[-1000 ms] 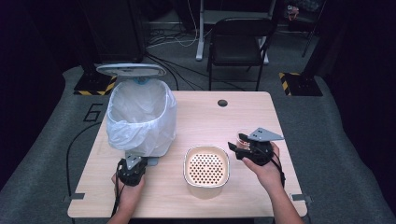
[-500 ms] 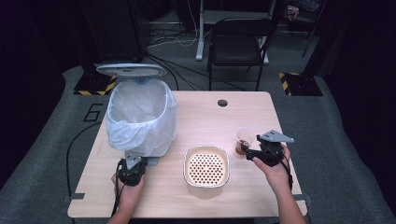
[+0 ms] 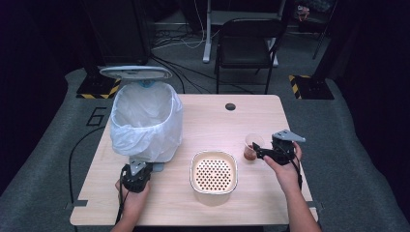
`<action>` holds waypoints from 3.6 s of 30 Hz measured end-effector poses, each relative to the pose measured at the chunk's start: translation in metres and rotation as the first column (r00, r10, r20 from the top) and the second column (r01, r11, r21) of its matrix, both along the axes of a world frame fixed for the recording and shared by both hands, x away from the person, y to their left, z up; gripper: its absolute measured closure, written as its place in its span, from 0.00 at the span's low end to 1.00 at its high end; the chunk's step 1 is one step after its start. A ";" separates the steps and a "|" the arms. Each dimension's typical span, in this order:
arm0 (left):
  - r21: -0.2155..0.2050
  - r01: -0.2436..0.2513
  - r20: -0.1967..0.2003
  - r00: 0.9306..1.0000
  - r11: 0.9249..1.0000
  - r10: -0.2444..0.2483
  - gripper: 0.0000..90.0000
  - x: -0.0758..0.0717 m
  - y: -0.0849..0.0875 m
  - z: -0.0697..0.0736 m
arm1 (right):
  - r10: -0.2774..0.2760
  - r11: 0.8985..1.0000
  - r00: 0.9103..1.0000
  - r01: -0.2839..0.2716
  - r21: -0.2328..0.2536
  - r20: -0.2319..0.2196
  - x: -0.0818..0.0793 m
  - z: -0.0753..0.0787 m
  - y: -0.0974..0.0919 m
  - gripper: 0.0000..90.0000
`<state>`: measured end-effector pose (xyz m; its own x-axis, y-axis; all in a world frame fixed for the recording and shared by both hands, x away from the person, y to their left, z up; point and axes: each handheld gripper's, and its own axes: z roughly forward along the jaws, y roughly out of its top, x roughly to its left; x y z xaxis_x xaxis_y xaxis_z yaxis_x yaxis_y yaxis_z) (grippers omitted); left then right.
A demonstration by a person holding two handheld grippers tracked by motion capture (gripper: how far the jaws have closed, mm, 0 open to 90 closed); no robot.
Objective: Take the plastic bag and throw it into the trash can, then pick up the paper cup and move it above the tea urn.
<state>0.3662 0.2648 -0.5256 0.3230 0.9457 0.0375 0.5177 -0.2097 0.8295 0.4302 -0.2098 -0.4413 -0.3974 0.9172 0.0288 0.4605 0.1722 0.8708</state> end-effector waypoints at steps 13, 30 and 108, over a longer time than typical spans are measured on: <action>-0.005 0.000 -0.001 1.000 1.000 0.000 1.00 0.000 0.000 0.000 | 0.044 0.999 0.999 -0.045 -0.020 -0.027 0.012 -0.029 0.021 0.15; -0.005 0.001 -0.001 1.000 1.000 -0.001 1.00 0.000 0.000 0.000 | 0.016 0.999 0.999 -0.017 -0.035 -0.036 0.020 -0.047 0.024 0.26; -0.011 0.004 -0.009 1.000 1.000 -0.004 1.00 0.000 0.001 0.000 | 0.288 0.957 0.955 -0.289 0.004 0.065 0.027 0.003 0.031 0.41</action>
